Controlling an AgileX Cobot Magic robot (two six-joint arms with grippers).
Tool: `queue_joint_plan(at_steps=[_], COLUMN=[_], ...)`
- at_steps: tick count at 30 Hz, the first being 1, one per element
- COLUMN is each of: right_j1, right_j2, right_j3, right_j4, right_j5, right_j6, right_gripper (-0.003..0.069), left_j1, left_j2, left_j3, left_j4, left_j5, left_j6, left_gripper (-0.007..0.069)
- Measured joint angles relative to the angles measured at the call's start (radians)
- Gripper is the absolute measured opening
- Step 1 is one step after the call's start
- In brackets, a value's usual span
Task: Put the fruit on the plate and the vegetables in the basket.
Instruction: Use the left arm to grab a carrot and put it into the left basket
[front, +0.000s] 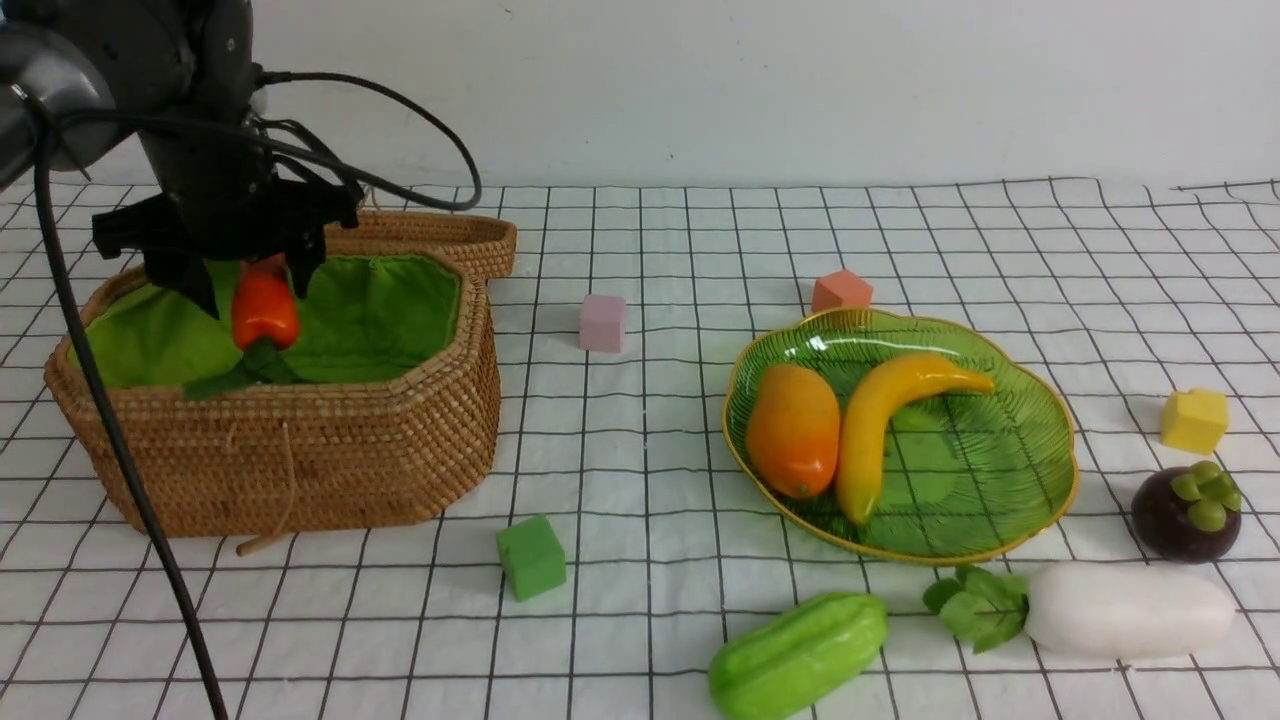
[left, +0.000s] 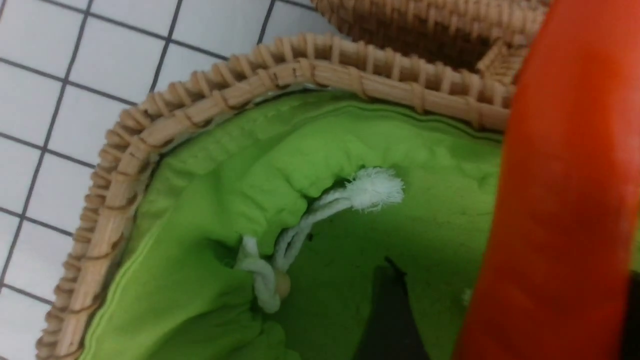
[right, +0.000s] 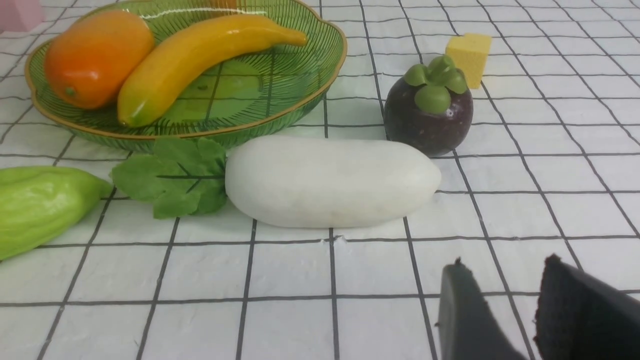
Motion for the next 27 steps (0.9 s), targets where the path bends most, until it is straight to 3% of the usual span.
queue_joint_plan(at_steps=[5,12,15,17,18,19,20,21,22,23,24,27], right_j1=[0.000,0.000,0.000,0.000,0.000,0.000,0.000,0.000,0.000,0.000,0.000,0.000], right_j2=[0.000,0.000,0.000,0.000,0.000,0.000,0.000,0.000,0.000,0.000,0.000,0.000], right_j3=[0.000,0.000,0.000,0.000,0.000,0.000,0.000,0.000,0.000,0.000,0.000,0.000], right_j4=[0.000,0.000,0.000,0.000,0.000,0.000,0.000,0.000,0.000,0.000,0.000,0.000], right_j5=[0.000,0.000,0.000,0.000,0.000,0.000,0.000,0.000,0.000,0.000,0.000,0.000], right_j6=[0.000,0.000,0.000,0.000,0.000,0.000,0.000,0.000,0.000,0.000,0.000,0.000], right_gripper=[0.0244,0.0244,0.0244,0.0244,0.0244,0.0244,0.0244,0.0244,0.0244,0.0244,0.0244,0.0244], left_j1=[0.012,0.012,0.027,0.036,0.036,0.038,0.038,0.038,0.038,0.038,0.038,0.038], left_j2=[0.008,-0.057,-0.133,-0.190,-0.193,-0.204,-0.206,-0.206,-0.200,-0.199,-0.190,-0.177], left_j3=[0.000,0.000,0.000,-0.002,-0.002,-0.006,-0.007,-0.007,-0.007,-0.007,-0.006,-0.006], left_j4=[-0.007,-0.083,-0.155,-0.183,-0.183,-0.164,-0.150,-0.147,-0.135,-0.135,-0.135,-0.135], left_j5=[0.005,0.013,0.020,0.055,0.059,0.084,0.095,0.095,0.117,0.119,0.130,0.134], left_j6=[0.021,0.093,0.015,-0.143,-0.159,-0.322,-0.420,-0.420,-0.580,-0.596,-0.698,-0.783], left_gripper=[0.0315,0.0323,0.0323,0.0323,0.0323,0.0323,0.0323,0.0323,0.0323,0.0323,0.0323,0.0323])
